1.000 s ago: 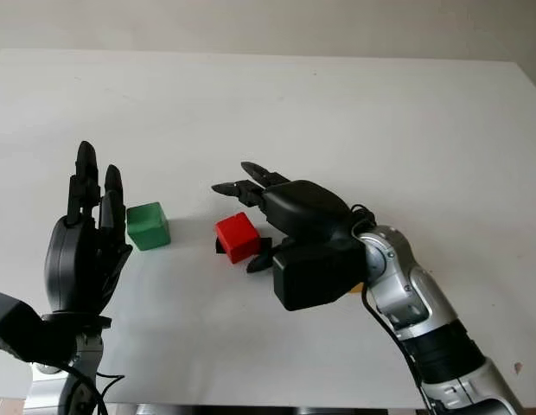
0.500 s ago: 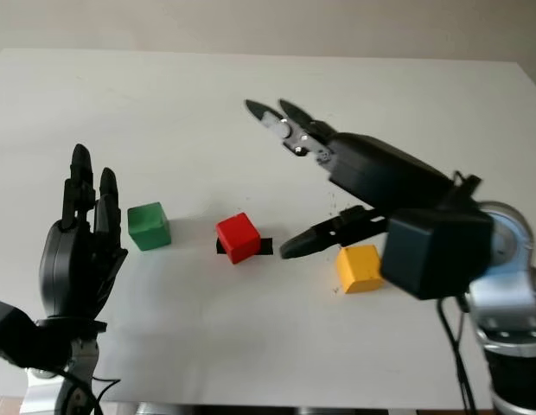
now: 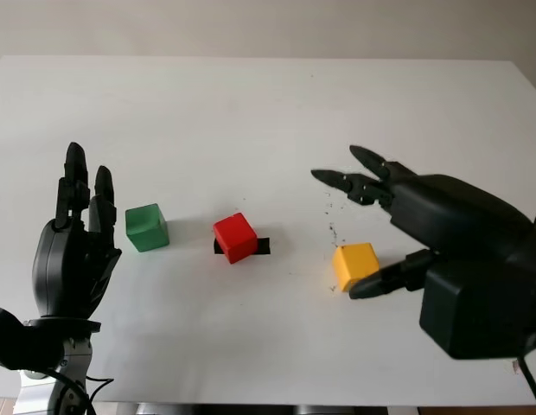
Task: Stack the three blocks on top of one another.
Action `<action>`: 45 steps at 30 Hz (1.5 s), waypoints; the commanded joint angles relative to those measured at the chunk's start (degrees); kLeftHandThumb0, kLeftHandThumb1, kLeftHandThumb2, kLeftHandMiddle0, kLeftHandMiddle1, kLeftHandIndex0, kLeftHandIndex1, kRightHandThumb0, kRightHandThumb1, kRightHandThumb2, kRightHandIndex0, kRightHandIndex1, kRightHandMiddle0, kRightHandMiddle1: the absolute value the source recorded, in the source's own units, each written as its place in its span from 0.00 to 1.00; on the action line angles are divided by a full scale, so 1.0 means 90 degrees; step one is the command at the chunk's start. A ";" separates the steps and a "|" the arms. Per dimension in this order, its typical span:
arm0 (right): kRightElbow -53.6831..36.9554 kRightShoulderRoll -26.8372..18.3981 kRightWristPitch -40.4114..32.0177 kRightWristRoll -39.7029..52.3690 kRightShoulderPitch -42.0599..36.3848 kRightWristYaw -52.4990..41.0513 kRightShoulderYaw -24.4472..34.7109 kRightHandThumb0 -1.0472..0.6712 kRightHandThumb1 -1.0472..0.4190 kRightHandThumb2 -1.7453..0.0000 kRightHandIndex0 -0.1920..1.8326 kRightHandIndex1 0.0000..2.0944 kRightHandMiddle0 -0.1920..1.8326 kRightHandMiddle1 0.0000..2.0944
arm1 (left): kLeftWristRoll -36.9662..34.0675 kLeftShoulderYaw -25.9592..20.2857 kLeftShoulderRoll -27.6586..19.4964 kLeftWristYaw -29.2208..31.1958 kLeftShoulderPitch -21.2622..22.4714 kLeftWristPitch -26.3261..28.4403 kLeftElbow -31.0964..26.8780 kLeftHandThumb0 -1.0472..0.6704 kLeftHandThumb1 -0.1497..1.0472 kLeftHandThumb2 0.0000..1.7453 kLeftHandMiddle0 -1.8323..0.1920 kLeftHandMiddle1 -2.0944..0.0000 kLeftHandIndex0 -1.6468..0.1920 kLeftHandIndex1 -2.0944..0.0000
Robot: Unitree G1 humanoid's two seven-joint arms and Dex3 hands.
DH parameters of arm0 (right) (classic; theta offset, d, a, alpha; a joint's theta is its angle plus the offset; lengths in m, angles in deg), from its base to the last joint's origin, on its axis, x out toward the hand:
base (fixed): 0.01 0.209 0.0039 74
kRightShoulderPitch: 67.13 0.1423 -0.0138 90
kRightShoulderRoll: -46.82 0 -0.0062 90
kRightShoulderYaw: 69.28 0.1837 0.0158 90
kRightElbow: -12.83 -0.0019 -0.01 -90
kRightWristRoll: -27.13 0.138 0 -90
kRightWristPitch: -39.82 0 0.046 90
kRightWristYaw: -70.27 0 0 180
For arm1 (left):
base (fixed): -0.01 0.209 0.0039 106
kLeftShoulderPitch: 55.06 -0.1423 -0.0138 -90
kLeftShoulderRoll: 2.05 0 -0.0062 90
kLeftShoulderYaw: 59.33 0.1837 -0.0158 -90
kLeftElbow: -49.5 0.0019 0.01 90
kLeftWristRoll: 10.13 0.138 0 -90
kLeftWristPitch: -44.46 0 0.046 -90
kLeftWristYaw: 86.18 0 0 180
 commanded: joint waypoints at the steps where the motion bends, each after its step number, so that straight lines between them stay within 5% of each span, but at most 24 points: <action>1: -0.0011 -0.0020 0.0225 -0.0218 -0.0207 0.0177 -0.0001 0.19 0.15 0.97 0.01 0.02 0.17 0.04 | 0.0038 -0.0023 -0.0089 0.0025 -0.0074 0.0032 -0.0096 0.23 1.00 0.37 1.00 0.98 1.00 1.00; 18: 0.1636 0.0593 0.1814 -0.2613 -0.0357 0.3026 -0.0762 0.27 0.15 0.97 0.07 0.04 0.26 0.06 | -0.0034 -0.0050 -0.0099 0.0041 -0.0052 0.0062 -0.0039 0.23 1.00 0.36 1.00 0.98 1.00 1.00; 34: 0.1576 0.0657 0.1586 -0.2547 -0.0297 0.2934 -0.0762 0.27 0.10 0.96 0.10 0.04 0.32 0.07 | -0.0046 -0.0135 -0.0176 0.0174 0.0061 -0.0148 0.0181 0.23 1.00 0.36 1.00 0.98 1.00 1.00; 39: 0.1585 0.0668 0.1611 -0.2357 -0.0311 0.2838 -0.0740 0.31 0.07 0.96 0.17 0.05 0.43 0.15 | 0.0022 -0.0117 -0.0167 0.0132 0.0053 -0.0142 0.0158 0.23 1.00 0.36 1.00 0.98 1.00 1.00; 42: 0.1627 0.0641 0.1680 -0.2224 -0.0296 0.2810 -0.0736 0.34 0.04 0.97 0.20 0.03 0.35 0.39 | 0.0046 -0.0102 -0.0149 0.0090 0.0037 -0.0084 0.0111 0.22 1.00 0.36 1.00 0.98 1.00 1.00; 45: 0.1701 0.0591 0.1813 -0.2097 -0.0271 0.2776 -0.0735 0.34 0.03 0.97 0.22 0.03 0.30 0.50 | 0.0081 -0.0073 -0.0123 0.0002 -0.0002 0.0004 0.0003 0.22 1.00 0.36 1.00 0.97 1.00 1.00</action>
